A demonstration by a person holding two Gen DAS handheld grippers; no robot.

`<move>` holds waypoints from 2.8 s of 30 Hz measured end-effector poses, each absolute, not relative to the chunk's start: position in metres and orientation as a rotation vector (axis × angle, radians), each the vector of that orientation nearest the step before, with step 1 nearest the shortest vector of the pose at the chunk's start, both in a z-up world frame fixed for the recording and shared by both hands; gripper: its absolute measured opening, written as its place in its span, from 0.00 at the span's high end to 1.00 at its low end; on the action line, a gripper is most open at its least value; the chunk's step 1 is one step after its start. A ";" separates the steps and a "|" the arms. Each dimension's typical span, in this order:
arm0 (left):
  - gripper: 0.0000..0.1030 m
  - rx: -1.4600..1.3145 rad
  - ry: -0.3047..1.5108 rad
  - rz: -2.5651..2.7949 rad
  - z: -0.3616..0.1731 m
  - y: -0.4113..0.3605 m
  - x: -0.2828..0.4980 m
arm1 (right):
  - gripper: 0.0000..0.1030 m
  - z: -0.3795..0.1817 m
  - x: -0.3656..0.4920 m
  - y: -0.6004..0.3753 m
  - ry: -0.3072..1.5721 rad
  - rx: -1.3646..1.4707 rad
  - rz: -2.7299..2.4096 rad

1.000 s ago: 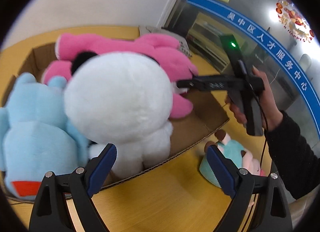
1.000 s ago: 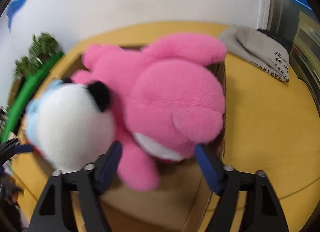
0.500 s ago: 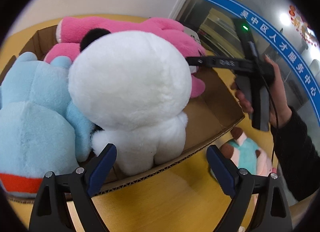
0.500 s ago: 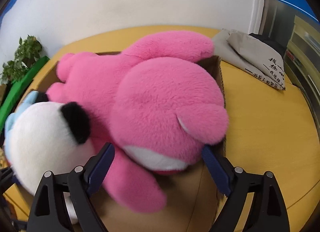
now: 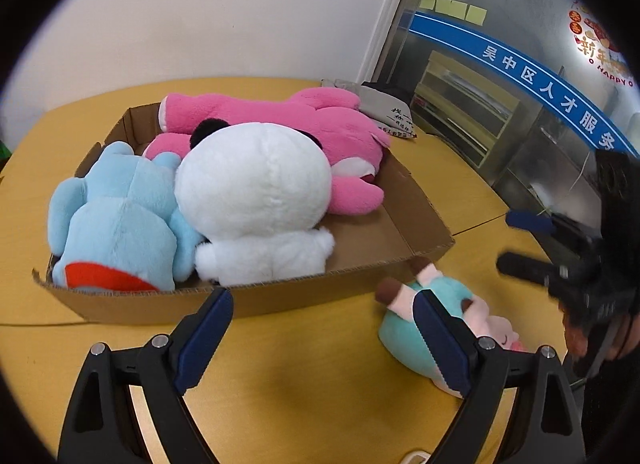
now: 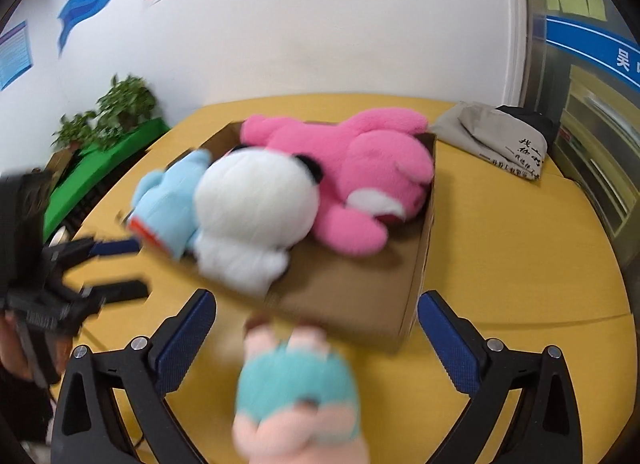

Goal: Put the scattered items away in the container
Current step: 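Move both grippers to the teal-and-pink pig plush and close on it, then lift the pig plush with both grippers and lower it into the box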

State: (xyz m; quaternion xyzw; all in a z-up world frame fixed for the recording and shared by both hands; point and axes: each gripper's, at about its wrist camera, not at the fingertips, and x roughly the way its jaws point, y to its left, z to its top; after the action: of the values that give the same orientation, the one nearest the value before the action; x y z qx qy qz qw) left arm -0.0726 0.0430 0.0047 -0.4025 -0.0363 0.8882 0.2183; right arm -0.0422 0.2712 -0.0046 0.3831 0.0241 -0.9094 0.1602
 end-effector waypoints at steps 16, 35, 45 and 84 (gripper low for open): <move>0.10 -1.222 -0.338 2.193 -0.051 0.088 -0.064 | 0.14 -0.114 0.031 0.261 0.244 1.330 -2.639; 0.37 -1.245 -0.376 2.063 -0.081 0.115 -0.083 | 0.21 -0.115 0.061 0.255 0.097 1.218 -2.621; 0.37 -0.831 -0.037 2.211 0.077 0.148 -0.132 | 0.26 -0.021 0.028 0.268 -0.002 0.778 -2.819; 0.18 -1.075 0.008 2.141 -0.013 0.170 -0.285 | 0.49 -0.065 -0.116 0.283 0.005 1.271 -2.563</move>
State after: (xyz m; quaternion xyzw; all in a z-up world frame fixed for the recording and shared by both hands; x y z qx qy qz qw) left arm -0.2851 0.1697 -0.0131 -0.4179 0.0030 0.8322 0.3644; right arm -0.1157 0.2832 -0.0645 0.4400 0.0016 -0.8870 0.1400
